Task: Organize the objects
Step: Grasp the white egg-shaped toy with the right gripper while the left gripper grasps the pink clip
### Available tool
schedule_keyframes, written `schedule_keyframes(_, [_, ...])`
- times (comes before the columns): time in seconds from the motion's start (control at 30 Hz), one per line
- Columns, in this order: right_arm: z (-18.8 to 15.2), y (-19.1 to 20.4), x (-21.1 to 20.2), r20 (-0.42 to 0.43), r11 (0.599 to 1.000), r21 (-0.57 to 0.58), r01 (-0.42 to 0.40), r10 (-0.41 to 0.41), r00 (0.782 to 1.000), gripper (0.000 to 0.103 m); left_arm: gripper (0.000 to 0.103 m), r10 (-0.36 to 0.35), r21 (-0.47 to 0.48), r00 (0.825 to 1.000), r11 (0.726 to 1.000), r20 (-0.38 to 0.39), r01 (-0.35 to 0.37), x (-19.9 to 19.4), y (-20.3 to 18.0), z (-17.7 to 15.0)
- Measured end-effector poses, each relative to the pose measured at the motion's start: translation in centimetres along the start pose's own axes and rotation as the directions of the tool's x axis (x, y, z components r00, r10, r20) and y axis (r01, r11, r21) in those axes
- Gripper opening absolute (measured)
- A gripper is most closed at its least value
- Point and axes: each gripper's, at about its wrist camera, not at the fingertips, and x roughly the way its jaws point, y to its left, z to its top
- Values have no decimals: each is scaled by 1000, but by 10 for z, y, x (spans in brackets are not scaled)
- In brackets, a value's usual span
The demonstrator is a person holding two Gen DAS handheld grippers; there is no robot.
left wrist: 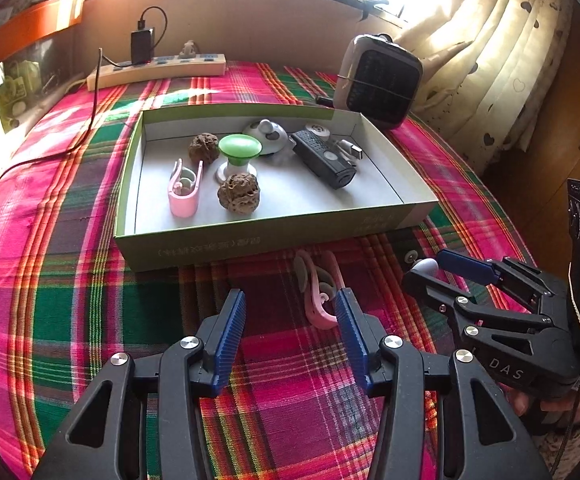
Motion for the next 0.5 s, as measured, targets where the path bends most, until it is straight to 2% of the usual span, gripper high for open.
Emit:
schedule_keyframes(0.33, [-3, 1, 5, -15, 999, -30, 34, -35, 999, 52, 50, -21, 24, 999, 999, -24, 22, 11, -9, -1])
schedule_keyframes(0.5, [-2, 0, 6, -16, 998, -34, 47, -47, 999, 52, 50, -8, 54, 999, 999, -31, 9, 14, -16, 0])
